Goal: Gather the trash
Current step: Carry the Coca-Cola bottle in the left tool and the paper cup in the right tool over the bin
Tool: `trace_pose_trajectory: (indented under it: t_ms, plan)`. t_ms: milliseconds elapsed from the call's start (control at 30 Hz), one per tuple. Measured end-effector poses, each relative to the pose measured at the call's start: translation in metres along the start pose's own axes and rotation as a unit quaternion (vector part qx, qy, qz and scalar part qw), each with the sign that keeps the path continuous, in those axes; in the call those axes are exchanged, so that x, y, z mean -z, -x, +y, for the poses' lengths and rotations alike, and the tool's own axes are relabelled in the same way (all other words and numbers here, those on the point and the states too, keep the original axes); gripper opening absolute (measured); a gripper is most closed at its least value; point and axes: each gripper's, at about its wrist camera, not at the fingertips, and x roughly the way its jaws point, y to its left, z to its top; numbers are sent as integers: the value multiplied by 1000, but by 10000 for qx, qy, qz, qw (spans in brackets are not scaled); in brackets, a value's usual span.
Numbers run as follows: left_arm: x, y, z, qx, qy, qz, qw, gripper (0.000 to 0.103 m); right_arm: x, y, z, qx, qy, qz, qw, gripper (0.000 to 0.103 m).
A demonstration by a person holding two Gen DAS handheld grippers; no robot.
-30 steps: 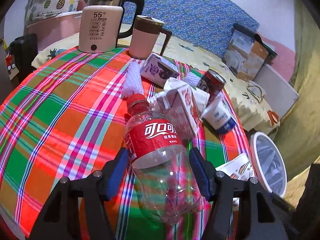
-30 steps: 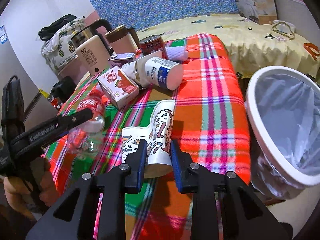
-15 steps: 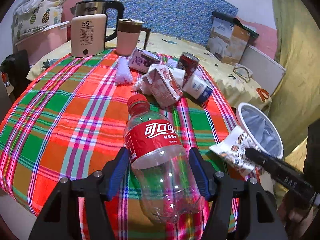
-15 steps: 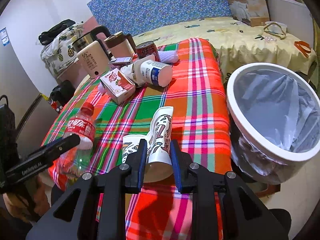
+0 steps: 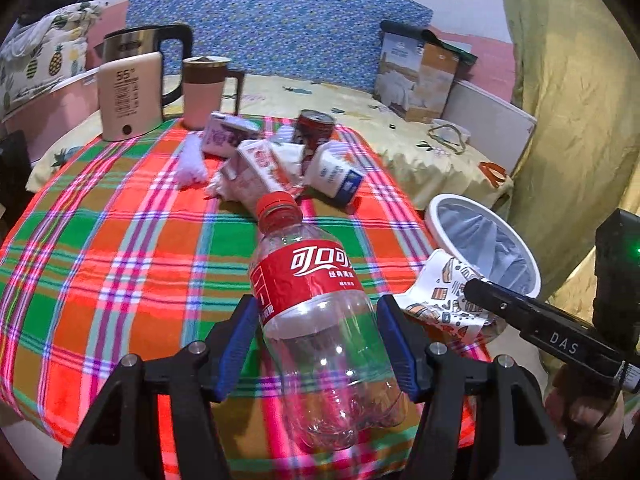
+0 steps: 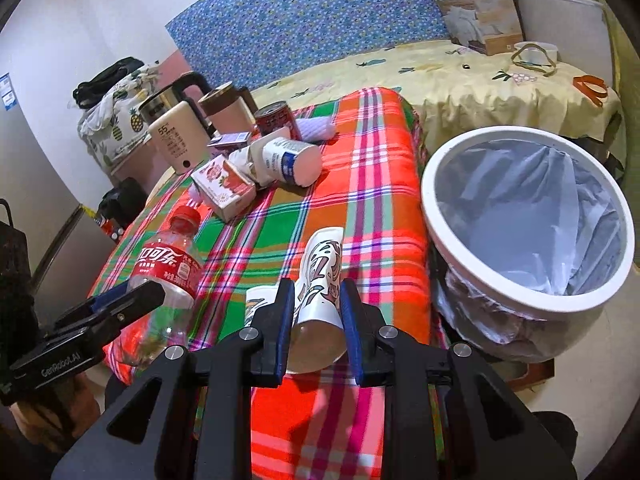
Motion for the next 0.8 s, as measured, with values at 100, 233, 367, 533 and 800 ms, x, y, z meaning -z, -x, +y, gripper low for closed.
trace_pose_trajectory:
  t_ms: [100,233,367,533,800]
  plan:
    - [-2,-5,-10,101,-91,12,9999,63,1,-2,-5,10,-14,34,10000,25]
    - [-3,-8,-17,158,-133,34,9998,63,6,-16,-12,-215,-126,464,9986,26]
    - [-1,-10,-15,138,-115,100,9998,63,8,-23,-9,-224,-77,687,9974,34]
    - [-1,-11,-14,107,-116,146,9998,63,5,-23,-9,-255,-25,647,9976,25]
    - [-9,-16,-29,257,-270,104,9992,63,-1,-6,-20,-173,-36,320,9993,24]
